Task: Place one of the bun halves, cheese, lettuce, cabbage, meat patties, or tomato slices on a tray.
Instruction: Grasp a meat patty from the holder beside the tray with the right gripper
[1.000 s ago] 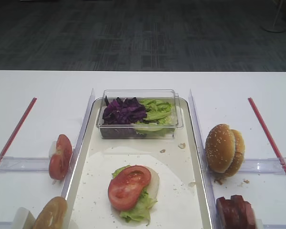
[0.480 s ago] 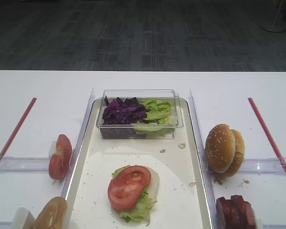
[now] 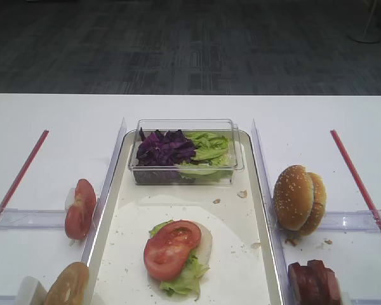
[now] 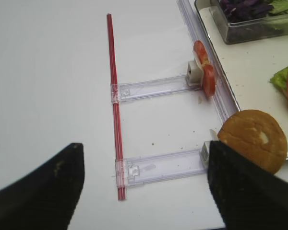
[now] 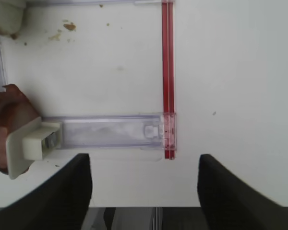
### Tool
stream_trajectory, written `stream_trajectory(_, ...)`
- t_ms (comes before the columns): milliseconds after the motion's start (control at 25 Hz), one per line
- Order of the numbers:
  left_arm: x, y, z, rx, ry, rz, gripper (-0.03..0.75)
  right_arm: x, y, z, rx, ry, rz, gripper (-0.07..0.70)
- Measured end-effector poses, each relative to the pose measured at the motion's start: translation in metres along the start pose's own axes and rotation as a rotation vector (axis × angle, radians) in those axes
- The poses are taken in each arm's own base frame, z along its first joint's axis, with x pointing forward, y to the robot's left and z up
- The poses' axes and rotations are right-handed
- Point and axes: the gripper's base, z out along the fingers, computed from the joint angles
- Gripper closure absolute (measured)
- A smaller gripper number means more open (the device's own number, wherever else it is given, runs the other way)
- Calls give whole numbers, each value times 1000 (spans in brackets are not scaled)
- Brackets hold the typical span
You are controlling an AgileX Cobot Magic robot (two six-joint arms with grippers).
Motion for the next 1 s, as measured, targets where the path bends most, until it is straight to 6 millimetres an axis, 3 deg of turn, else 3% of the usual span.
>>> stream_trajectory(280, 0, 0, 0, 0, 0, 0, 223, -6, 0, 11, -7, 53, -16, 134)
stream_trajectory(1000, 0, 0, 0, 0, 0, 0, 223, -4, 6, 11, -74, 83, -25, 185)
